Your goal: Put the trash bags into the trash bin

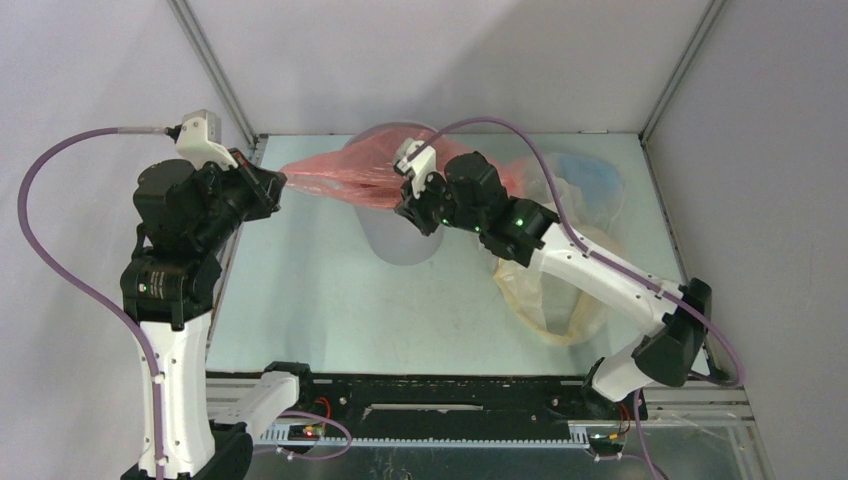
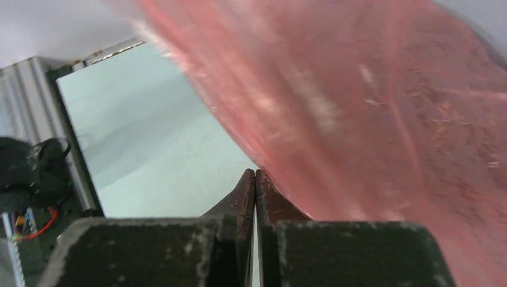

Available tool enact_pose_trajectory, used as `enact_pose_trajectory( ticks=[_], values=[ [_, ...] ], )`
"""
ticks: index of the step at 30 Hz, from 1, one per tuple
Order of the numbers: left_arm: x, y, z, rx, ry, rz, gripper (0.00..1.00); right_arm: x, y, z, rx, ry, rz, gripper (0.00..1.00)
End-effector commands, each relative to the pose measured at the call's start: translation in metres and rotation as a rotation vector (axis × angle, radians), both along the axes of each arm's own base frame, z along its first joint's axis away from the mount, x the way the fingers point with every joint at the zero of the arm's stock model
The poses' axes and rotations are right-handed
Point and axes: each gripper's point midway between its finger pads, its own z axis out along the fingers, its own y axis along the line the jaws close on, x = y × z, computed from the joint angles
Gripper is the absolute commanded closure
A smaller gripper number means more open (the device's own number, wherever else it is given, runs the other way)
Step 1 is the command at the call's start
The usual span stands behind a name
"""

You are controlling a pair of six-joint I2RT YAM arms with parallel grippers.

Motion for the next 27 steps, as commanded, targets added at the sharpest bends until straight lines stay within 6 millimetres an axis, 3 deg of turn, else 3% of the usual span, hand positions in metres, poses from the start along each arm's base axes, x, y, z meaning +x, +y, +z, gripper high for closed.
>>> enact_pose_trajectory(
  ticks=[1,9,16,19,23,27],
  values=[
    [0.0,-0.001,0.002,0.003,-0.009,-0.013,1.0,0.037,-0.009,0.054,0.138,-0.047,-0.132,1.0],
    [0.001,0.0,-0.002,0.016,-0.003,-0.015,1.0,0.053,-0.021,0.076,0.204,-0.057,-0.147,0.96],
    [-0.002,0.0,-0.001,0.024,-0.009,-0.02,1.0,0.063,-0.006,0.076,0.162,-0.036,-0.089,0.51],
    [-0.003,0.0,-0.001,0.028,-0.01,-0.02,1.0,0.057,0.005,0.072,0.134,-0.029,-0.007,0.38],
    [-0.003,-0.001,-0.002,0.029,-0.007,-0.027,1.0,0.048,0.018,0.062,0.09,-0.01,0.089,0.35],
    [-0.003,-0.003,-0.002,0.024,-0.005,-0.039,1.0,0.043,0.027,0.052,0.066,0.009,0.119,0.39]
  ],
)
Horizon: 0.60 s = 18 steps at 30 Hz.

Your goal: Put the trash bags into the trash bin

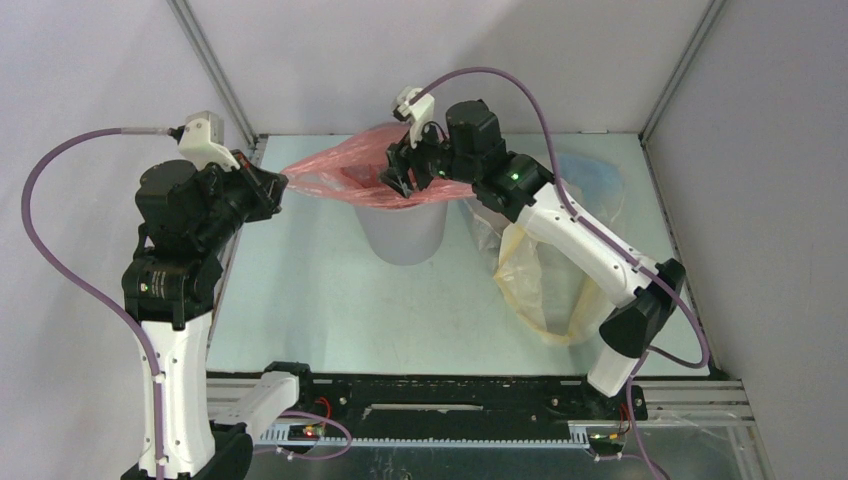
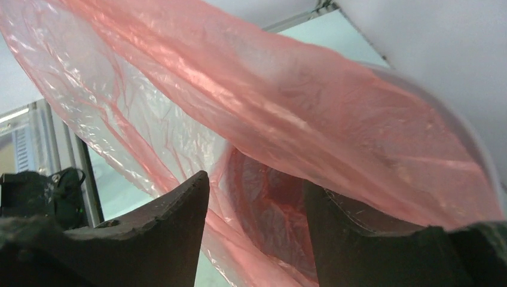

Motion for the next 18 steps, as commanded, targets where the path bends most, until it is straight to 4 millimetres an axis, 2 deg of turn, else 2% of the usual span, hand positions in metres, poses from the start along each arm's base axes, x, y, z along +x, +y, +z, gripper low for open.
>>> enact_pose_trajectory(
  ticks=[1,7,13,15,18],
  values=[
    [-0.003,-0.002,0.003,0.018,-0.015,-0.025,1.0,-0.017,0.012,0.002,-0.022,-0.005,0.103,0.4],
    [-0.003,0.0,0.003,0.025,-0.014,-0.019,1.0,-0.045,0.015,-0.006,-0.032,0.034,0.237,0.36],
    [-0.002,0.001,-0.001,0.027,-0.005,-0.011,1.0,-0.069,0.014,-0.015,-0.064,0.054,0.323,0.39],
    [0.001,0.003,-0.005,0.031,0.002,-0.004,1.0,-0.071,0.014,-0.024,-0.097,0.052,0.305,0.4],
    [0.012,0.004,-0.016,0.035,0.022,0.007,0.99,-0.067,0.01,-0.048,-0.163,0.034,0.209,0.44]
  ],
)
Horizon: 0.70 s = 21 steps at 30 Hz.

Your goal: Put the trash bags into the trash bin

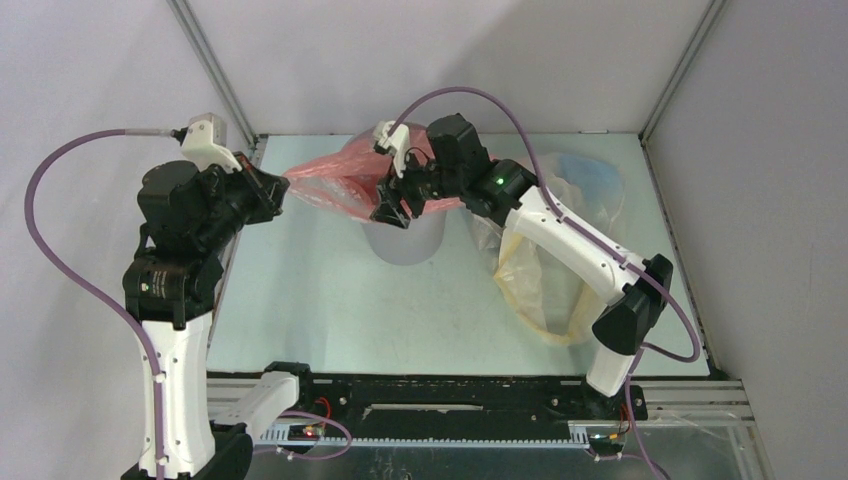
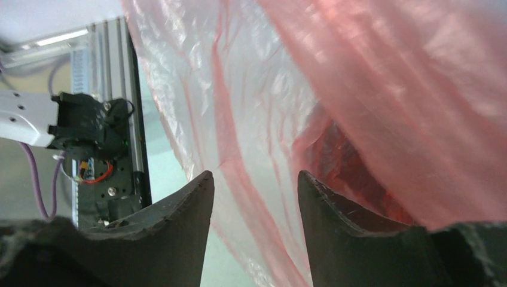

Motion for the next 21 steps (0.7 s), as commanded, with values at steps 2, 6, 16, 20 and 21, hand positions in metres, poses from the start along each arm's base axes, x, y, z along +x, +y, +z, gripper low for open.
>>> enact_pose_trajectory(
  ticks=[2,6,16,20,21],
  values=[
    [0.022,0.004,-0.019,0.034,0.034,0.013,1.0,-0.011,-0.009,-0.014,-0.036,-0.124,-0.108,0.45],
    [0.043,0.003,-0.035,0.026,0.082,0.017,1.0,-0.021,-0.016,-0.04,0.011,-0.133,-0.169,0.47],
    [0.104,0.013,-0.086,-0.058,0.136,0.146,1.0,-0.006,-0.033,-0.067,-0.029,-0.151,-0.306,0.49],
    [0.111,0.031,-0.103,-0.066,0.153,0.217,1.0,-0.018,-0.044,-0.058,-0.002,-0.148,-0.282,0.38],
    [0.113,0.032,-0.108,-0.068,0.164,0.221,1.0,-0.019,-0.045,-0.056,0.003,-0.144,-0.281,0.36]
  ],
)
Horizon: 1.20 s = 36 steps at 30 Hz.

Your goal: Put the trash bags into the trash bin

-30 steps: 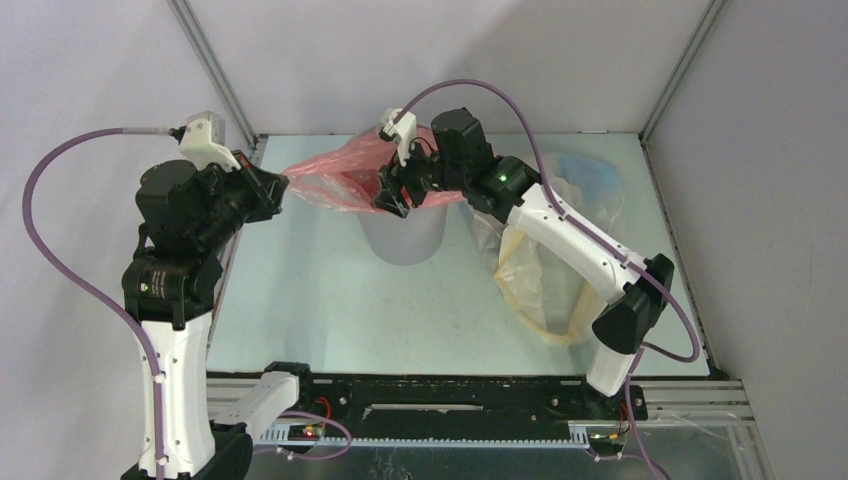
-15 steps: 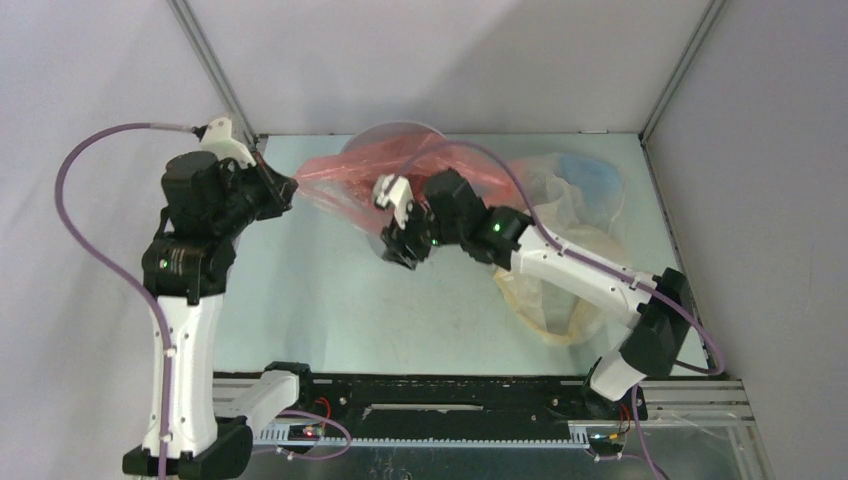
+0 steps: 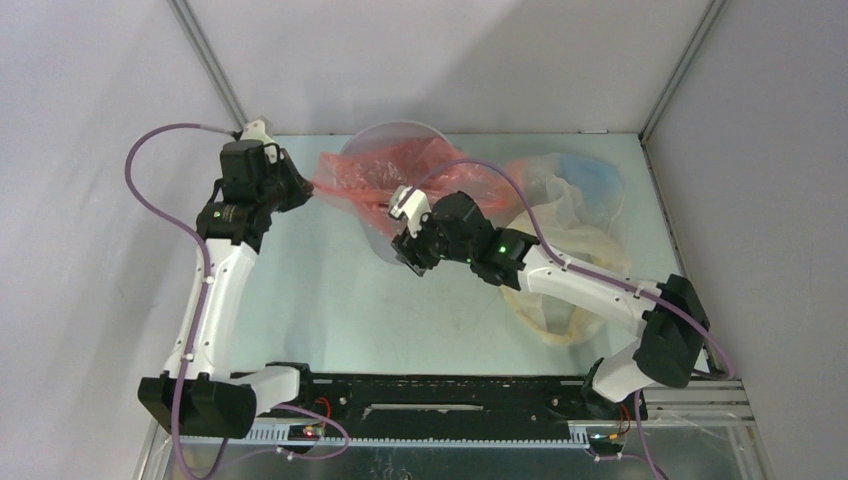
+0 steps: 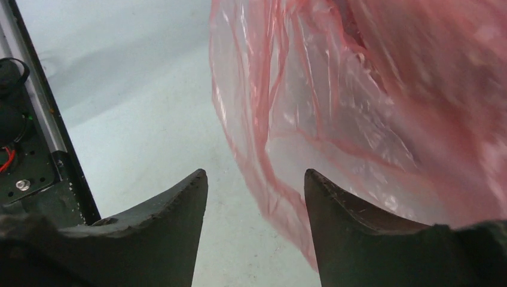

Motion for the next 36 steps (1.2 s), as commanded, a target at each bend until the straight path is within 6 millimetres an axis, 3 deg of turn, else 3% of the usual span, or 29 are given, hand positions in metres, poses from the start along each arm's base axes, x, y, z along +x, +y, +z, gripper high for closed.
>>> enact_pose_trajectory(
  ticks=[1,2,5,10,17,22,29,36],
  values=[
    [0.018,0.018,0.015,-0.018,-0.092,0.091,1.0,-0.004,-0.006,0.051,0.13,-0.061,-0.003,0.35],
    [0.021,0.027,0.01,-0.021,-0.084,0.114,1.0,-0.005,-0.008,0.054,0.138,-0.054,-0.008,0.33],
    [0.028,0.027,-0.002,-0.039,-0.069,0.115,1.0,0.003,-0.021,0.063,0.172,-0.032,-0.071,0.32],
    [0.037,0.03,-0.022,-0.041,-0.035,0.13,1.0,0.023,-0.059,0.075,0.273,0.034,-0.198,0.31],
    [0.058,0.025,-0.047,-0.12,-0.043,0.136,1.0,0.069,-0.111,0.063,0.336,0.129,-0.432,0.37],
    [0.062,0.026,-0.064,-0.129,-0.038,0.146,1.0,0.084,-0.118,0.046,0.324,0.174,-0.467,0.37],
    [0.068,0.011,-0.091,-0.201,-0.02,0.097,1.0,0.089,-0.106,0.0,0.267,0.267,-0.446,0.38],
    [0.063,0.01,-0.086,-0.203,-0.066,0.088,1.0,0.095,-0.11,-0.009,0.287,0.284,-0.48,0.31]
  ],
)
